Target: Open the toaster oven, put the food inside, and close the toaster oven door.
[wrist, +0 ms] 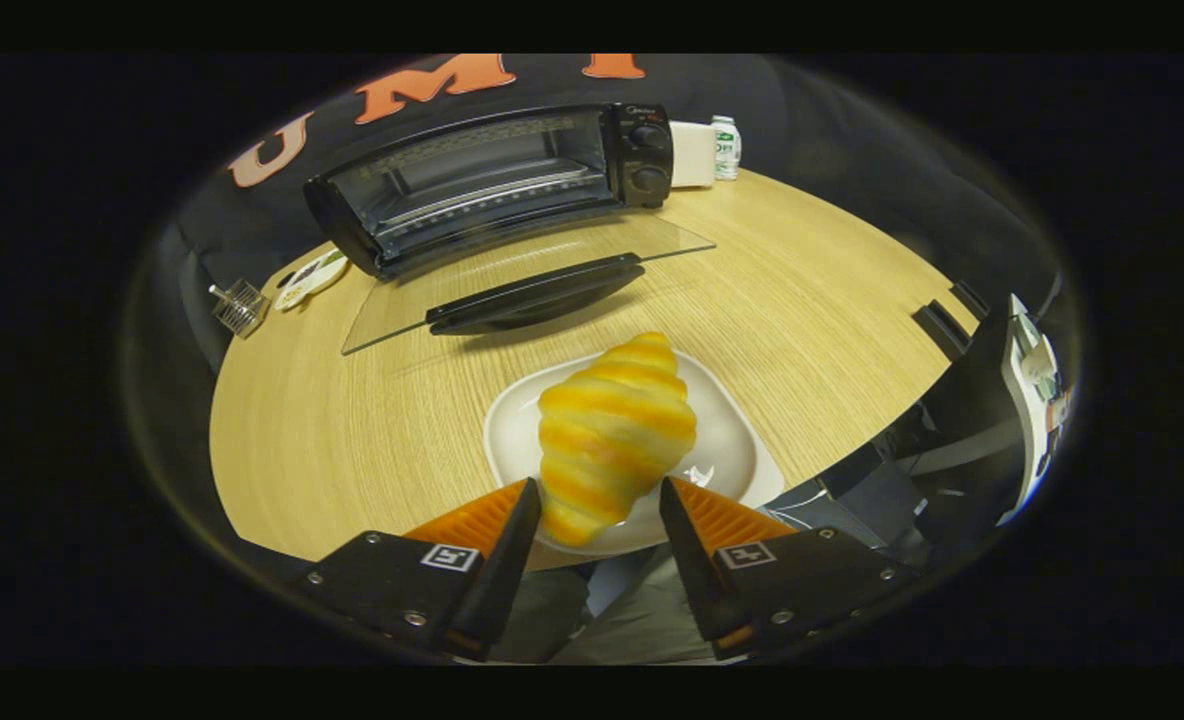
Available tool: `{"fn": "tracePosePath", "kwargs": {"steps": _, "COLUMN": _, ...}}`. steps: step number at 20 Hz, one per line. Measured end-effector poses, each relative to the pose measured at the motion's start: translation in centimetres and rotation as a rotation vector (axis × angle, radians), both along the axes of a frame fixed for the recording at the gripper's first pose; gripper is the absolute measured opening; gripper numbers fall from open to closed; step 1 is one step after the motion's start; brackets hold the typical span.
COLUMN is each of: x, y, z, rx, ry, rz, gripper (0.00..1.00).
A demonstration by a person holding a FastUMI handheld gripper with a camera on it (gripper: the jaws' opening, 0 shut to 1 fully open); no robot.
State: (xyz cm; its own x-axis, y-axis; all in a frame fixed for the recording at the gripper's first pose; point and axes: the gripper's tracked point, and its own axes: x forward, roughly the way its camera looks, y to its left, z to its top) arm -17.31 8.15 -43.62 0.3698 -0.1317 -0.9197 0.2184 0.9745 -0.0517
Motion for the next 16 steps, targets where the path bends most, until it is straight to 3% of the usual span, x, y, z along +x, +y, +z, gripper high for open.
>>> {"fn": "tracePosePath", "kwargs": {"steps": 7, "x": 0.2, "y": -0.2, "z": 1.3, "rx": 0.068, "ry": -0.034, "rz": -0.039, "gripper": 0.44}}
{"fn": "tracePosePath", "kwargs": {"steps": 16, "x": 3.8, "y": -0.3, "z": 8.2, "rx": 0.234, "ry": -0.184, "rz": -0.104, "gripper": 0.41}}
